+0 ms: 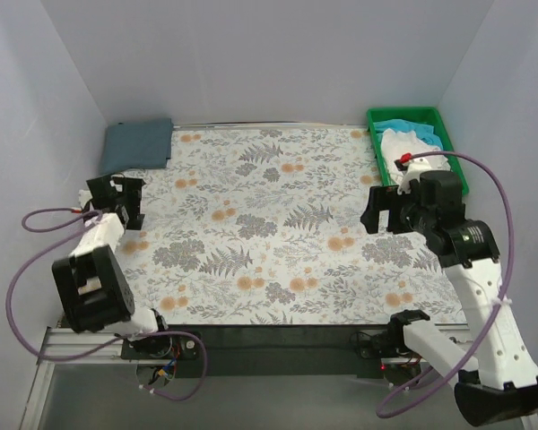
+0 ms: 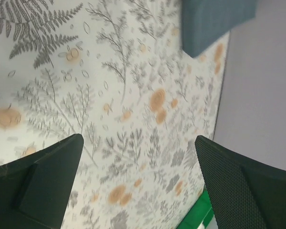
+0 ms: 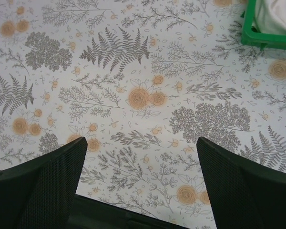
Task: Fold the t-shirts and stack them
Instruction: Neatly place the folded tshirt to the corner
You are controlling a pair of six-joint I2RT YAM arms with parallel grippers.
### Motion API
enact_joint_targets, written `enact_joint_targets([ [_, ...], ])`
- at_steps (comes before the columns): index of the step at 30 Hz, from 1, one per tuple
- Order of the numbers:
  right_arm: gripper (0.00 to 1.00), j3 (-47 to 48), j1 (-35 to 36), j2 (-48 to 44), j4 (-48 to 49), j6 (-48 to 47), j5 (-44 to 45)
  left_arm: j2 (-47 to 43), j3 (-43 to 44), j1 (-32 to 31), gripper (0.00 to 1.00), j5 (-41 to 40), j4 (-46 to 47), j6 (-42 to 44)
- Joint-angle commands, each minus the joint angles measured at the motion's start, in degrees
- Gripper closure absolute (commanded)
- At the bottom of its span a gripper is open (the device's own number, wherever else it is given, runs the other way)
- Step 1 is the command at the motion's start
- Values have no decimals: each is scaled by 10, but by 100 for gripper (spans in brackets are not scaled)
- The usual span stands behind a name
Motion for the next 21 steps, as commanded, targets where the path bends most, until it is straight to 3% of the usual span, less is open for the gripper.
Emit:
enact_joint_targets([
  [1,13,20,-2,-54,-40,37,42,-170,-5,-7,2,-15,-123,87],
  [4,10,32,8,-94,-61,60,70,-300,7,-12,2,-47,-194,144],
  [9,2,49,48,-142,-74,81,148,-418,93,-79,2,-155,-345,222],
  [14,2,48,66,-184,-55,79,202,-577,113,-92,2,-155,-380,299],
  [21,2,11,87,-234,-18,60,240,-701,122,-92,2,-168,-407,374],
])
